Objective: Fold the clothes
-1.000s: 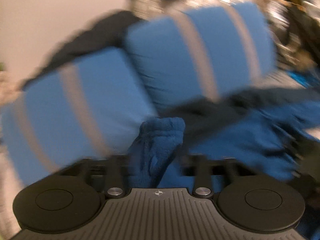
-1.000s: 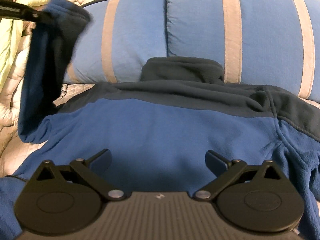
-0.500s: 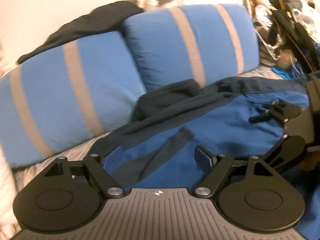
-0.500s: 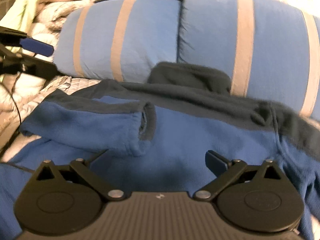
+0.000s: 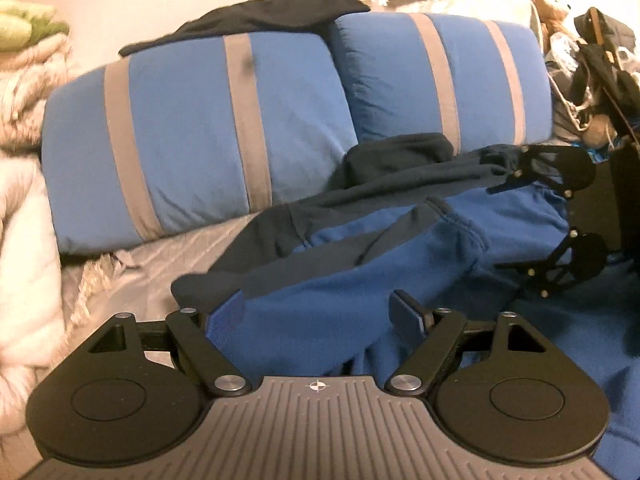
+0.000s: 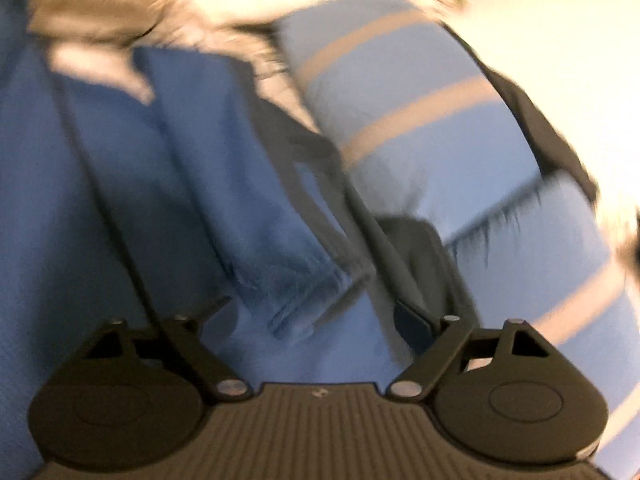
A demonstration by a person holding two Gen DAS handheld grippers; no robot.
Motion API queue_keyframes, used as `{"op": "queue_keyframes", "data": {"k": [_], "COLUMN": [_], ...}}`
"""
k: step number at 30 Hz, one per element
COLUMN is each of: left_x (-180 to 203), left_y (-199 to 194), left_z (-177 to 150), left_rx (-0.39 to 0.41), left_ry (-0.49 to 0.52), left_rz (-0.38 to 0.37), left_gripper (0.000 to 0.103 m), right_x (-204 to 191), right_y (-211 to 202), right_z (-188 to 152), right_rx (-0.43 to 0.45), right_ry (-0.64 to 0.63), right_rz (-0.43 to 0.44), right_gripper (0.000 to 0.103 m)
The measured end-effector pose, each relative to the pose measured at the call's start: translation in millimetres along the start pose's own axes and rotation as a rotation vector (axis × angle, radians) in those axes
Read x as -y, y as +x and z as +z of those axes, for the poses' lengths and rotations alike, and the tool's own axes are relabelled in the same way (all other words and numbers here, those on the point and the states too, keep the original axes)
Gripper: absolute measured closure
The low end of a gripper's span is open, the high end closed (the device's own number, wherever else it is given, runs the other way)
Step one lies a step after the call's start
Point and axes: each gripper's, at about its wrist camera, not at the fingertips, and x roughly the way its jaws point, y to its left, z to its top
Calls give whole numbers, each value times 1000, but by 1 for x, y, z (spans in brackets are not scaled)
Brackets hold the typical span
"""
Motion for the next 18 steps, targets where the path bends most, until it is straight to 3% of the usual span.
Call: {"op": "queue_keyframes", "data": {"k": [6,11,16,18], "left_x": [-10,-15,-17,-16], "left_y": [2,0,1,2], "left_z": [-15,-24,-31,-34], "left_rx": [-7,-1,-8,-16], "left_ry": [-39,-39,-48,-40], "left_rz": [-3,-8,-14,-19], "left_gripper": [24,24,24,24], "right_x": [-30,-37,-35,-36], "right_y": [21,31,37,42], "right_z": [9,15,23,24], "right_rx": [-20,-31,-40,-54], "right_ry": [-372,-448,-475,-493], "right_rz": [60,92,118,131], "right_gripper": [32,44,46,53]}}
